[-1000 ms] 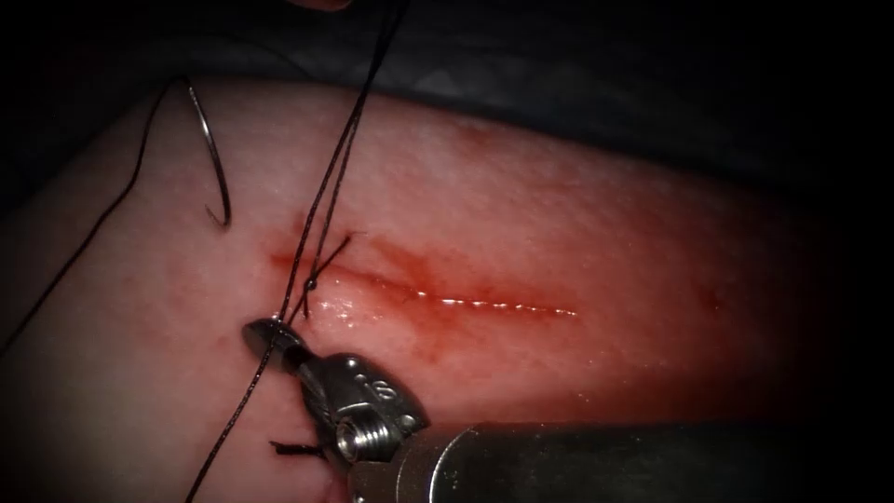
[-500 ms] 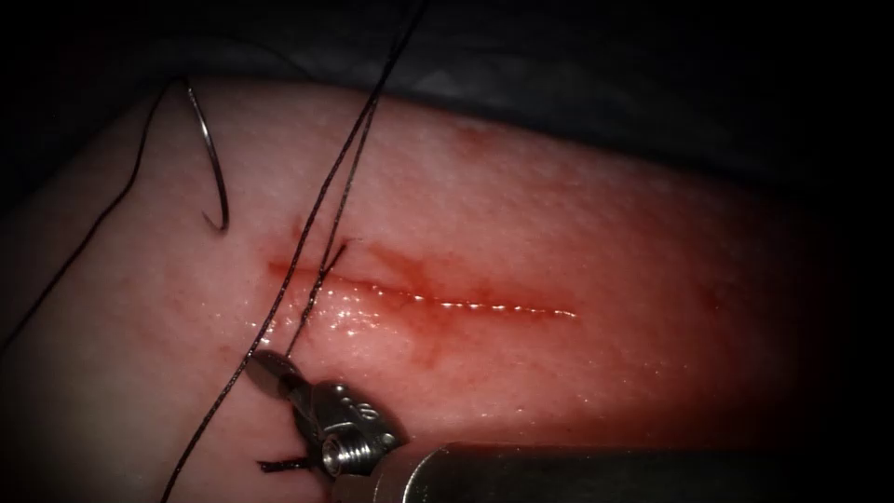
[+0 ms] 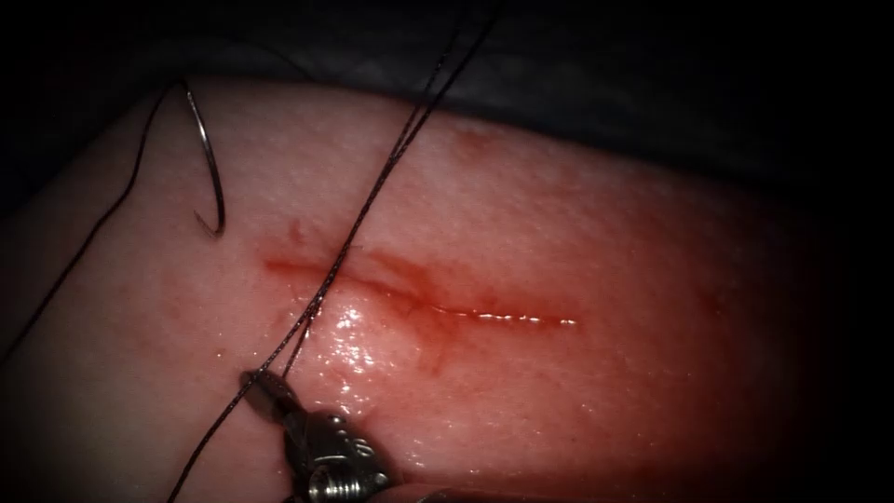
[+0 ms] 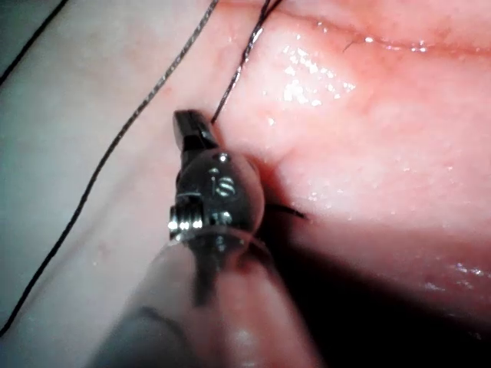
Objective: Wound Closure
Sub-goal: Pull up with the left needle driver and down with the right needle driver, then loop the suture clockwise around the right gripper one time
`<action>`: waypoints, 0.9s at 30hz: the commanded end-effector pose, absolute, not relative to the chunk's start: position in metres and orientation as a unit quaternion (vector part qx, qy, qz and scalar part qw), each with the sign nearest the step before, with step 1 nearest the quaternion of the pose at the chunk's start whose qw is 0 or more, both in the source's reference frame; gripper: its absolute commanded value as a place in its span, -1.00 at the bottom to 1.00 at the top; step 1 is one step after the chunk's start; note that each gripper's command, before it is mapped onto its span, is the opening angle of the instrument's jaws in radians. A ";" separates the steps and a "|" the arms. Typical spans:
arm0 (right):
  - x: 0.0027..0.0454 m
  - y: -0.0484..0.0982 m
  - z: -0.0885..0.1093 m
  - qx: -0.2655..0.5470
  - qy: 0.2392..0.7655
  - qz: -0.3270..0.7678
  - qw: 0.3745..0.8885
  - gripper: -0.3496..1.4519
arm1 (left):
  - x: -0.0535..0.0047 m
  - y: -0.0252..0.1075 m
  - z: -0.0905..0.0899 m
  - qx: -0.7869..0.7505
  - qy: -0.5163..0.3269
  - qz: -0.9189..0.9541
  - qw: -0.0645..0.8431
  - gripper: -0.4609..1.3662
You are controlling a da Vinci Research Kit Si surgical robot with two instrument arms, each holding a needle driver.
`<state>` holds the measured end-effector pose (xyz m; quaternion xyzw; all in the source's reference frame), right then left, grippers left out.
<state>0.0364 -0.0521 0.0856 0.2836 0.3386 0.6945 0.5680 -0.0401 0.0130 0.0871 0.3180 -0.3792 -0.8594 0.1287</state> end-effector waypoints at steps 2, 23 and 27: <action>0.0364 -0.052 0.086 0.285 0.341 0.694 0.566 -1.00 | -0.0399 0.013 0.087 0.319 -0.376 -0.860 0.131 -0.88; 0.0349 -0.049 0.086 0.262 0.362 0.686 0.574 -1.00 | -0.0386 0.011 0.088 0.334 -0.361 -0.861 0.130 -0.88; 0.0348 -0.049 0.086 0.260 0.363 0.685 0.575 -1.00 | -0.0386 0.011 0.088 0.336 -0.359 -0.861 0.129 -0.88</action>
